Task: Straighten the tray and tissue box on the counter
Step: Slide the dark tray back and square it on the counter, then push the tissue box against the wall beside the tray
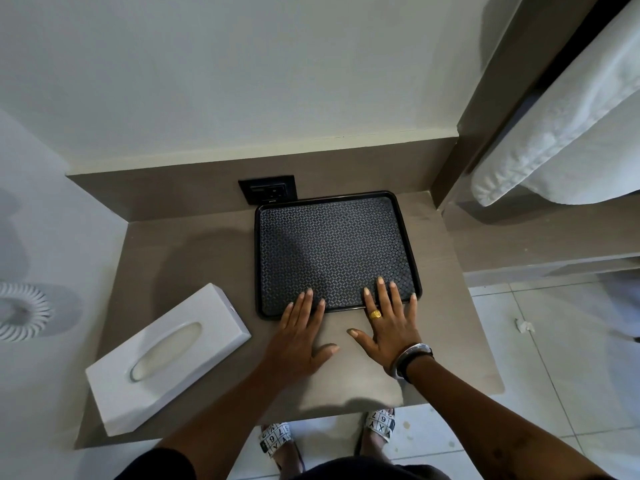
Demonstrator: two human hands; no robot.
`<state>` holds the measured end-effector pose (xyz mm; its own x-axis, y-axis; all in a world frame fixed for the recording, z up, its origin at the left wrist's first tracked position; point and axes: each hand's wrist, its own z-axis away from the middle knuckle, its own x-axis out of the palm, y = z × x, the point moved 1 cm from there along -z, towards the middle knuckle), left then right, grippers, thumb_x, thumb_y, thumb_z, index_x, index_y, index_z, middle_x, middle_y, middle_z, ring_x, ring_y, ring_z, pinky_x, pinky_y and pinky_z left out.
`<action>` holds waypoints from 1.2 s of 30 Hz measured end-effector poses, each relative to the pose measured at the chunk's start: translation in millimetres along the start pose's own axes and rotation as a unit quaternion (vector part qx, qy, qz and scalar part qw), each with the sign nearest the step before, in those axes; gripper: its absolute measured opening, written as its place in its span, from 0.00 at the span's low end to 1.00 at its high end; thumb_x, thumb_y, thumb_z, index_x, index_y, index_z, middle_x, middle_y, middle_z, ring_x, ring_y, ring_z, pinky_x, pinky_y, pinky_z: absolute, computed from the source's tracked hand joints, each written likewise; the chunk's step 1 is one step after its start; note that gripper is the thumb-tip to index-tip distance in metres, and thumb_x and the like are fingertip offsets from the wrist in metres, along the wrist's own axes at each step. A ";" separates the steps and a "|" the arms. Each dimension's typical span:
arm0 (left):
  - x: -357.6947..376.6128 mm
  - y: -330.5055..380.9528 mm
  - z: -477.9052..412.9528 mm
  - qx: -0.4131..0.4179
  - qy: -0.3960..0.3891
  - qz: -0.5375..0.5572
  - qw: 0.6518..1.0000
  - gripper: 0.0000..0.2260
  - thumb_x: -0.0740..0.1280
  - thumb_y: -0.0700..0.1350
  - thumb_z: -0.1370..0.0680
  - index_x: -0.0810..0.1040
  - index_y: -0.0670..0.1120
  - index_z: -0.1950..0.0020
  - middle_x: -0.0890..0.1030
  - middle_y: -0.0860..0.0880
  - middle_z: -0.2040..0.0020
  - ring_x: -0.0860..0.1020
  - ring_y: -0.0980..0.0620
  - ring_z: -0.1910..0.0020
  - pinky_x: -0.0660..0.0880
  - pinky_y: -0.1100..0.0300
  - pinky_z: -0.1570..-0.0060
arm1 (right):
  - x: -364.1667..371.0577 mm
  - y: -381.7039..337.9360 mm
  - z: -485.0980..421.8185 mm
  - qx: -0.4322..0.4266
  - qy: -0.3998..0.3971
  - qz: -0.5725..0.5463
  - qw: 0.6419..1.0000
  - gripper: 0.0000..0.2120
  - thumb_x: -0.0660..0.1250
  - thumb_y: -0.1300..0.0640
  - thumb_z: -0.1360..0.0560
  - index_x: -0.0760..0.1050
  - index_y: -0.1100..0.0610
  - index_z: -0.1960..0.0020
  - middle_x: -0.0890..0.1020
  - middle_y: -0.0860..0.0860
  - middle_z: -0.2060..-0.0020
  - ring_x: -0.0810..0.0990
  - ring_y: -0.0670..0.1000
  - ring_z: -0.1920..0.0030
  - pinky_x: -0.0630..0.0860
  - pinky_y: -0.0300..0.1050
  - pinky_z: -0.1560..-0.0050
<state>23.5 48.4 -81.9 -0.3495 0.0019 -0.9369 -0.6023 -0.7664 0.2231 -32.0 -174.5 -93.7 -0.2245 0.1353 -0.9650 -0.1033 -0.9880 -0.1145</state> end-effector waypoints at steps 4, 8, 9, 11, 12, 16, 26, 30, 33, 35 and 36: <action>-19.1 -2.0 8.5 -0.014 0.058 0.024 0.998 0.41 0.53 0.68 0.23 0.54 0.43 0.19 0.46 0.41 0.19 0.46 0.44 0.19 0.41 0.48 0.22 | -5.5 -12.4 9.4 -0.027 0.035 -0.025 0.999 0.41 0.52 0.28 0.25 0.55 0.53 0.22 0.53 0.59 0.21 0.50 0.61 0.22 0.46 0.70 0.28; -42.7 -27.9 32.8 -0.030 0.126 0.047 0.990 0.41 0.55 0.68 0.23 0.55 0.42 0.19 0.48 0.40 0.18 0.48 0.43 0.19 0.46 0.44 0.23 | -0.2 -48.5 28.2 -0.134 0.056 -0.049 0.988 0.39 0.53 0.29 0.24 0.52 0.51 0.21 0.50 0.58 0.21 0.50 0.60 0.22 0.49 0.69 0.27; -47.9 -39.7 41.0 -0.034 0.133 0.044 0.990 0.42 0.55 0.69 0.24 0.55 0.42 0.19 0.48 0.40 0.18 0.48 0.42 0.19 0.47 0.43 0.23 | 2.1 -60.1 31.7 -0.159 0.055 -0.055 0.984 0.39 0.52 0.30 0.23 0.52 0.51 0.21 0.49 0.57 0.20 0.50 0.60 0.22 0.50 0.69 0.27; -57.4 -66.7 57.1 -0.047 0.126 0.037 0.990 0.45 0.53 0.73 0.26 0.58 0.42 0.20 0.50 0.39 0.19 0.50 0.40 0.19 0.49 0.40 0.24 | 5.8 -82.1 35.5 -0.207 0.037 -0.055 0.976 0.37 0.53 0.31 0.23 0.54 0.52 0.21 0.52 0.58 0.21 0.53 0.61 0.22 0.53 0.70 0.27; -62.2 -81.9 66.2 -0.057 0.115 0.031 0.991 0.48 0.52 0.75 0.28 0.60 0.41 0.21 0.51 0.38 0.19 0.52 0.39 0.20 0.51 0.39 0.24 | 7.4 -93.3 36.5 -0.230 0.024 -0.049 0.972 0.37 0.54 0.32 0.23 0.55 0.52 0.21 0.54 0.59 0.21 0.55 0.62 0.23 0.55 0.71 0.28; -71.6 -148.4 103.9 -0.097 0.029 -0.022 0.995 0.60 0.51 0.83 0.39 0.58 0.40 0.20 0.49 0.38 0.19 0.50 0.38 0.20 0.47 0.38 0.24 | 13.7 -139.5 30.8 -0.283 -0.019 -0.029 0.958 0.39 0.56 0.31 0.25 0.56 0.52 0.22 0.57 0.60 0.22 0.59 0.64 0.24 0.56 0.73 0.29; -51.8 -225.7 156.9 -0.216 -0.084 0.017 0.973 0.74 0.61 0.84 0.53 0.33 0.49 0.20 0.40 0.46 0.18 0.44 0.42 0.19 0.45 0.40 0.22 | 32.3 -206.7 8.5 -0.210 -0.072 -0.011 0.975 0.50 0.54 0.23 0.32 0.51 0.53 0.21 0.52 0.57 0.21 0.51 0.64 0.22 0.46 0.70 0.26; -50.2 -225.4 154.6 -0.227 -0.041 0.031 0.973 0.69 0.67 0.79 0.49 0.36 0.51 0.20 0.53 0.46 0.21 0.56 0.43 0.23 0.55 0.45 0.25 | 33.4 -207.7 7.9 -0.203 -0.073 0.012 0.976 0.49 0.53 0.23 0.32 0.54 0.53 0.21 0.53 0.57 0.21 0.50 0.63 0.22 0.47 0.71 0.26; -51.2 -228.1 152.3 -0.243 -0.009 0.052 0.969 0.68 0.70 0.76 0.48 0.39 0.52 0.20 0.58 0.45 0.23 0.60 0.42 0.25 0.57 0.44 0.27 | 32.4 -208.5 7.7 -0.203 -0.073 0.020 0.976 0.49 0.53 0.23 0.32 0.53 0.53 0.21 0.53 0.57 0.21 0.50 0.63 0.22 0.47 0.72 0.27; -55.2 -229.4 147.8 -0.265 0.016 0.072 0.961 0.66 0.72 0.75 0.47 0.41 0.52 0.20 0.60 0.45 0.24 0.61 0.41 0.26 0.58 0.42 0.27 | 32.0 -208.4 7.4 -0.201 -0.069 0.020 0.977 0.49 0.53 0.22 0.32 0.53 0.52 0.21 0.53 0.57 0.21 0.50 0.63 0.22 0.48 0.72 0.27; -57.6 -230.0 144.9 -0.276 0.034 0.077 0.958 0.66 0.73 0.74 0.47 0.43 0.52 0.20 0.61 0.44 0.24 0.62 0.41 0.26 0.59 0.41 0.27 | 31.8 -208.6 7.5 -0.199 -0.068 0.020 0.977 0.49 0.53 0.22 0.32 0.54 0.52 0.21 0.53 0.57 0.21 0.50 0.63 0.22 0.48 0.72 0.27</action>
<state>78.2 317.6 -40.2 -0.3453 -0.1648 -0.9239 -0.0708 -0.9771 0.2008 -24.8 36.5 -98.7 -0.3498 0.0784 -0.9335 0.2873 -0.9395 -0.1866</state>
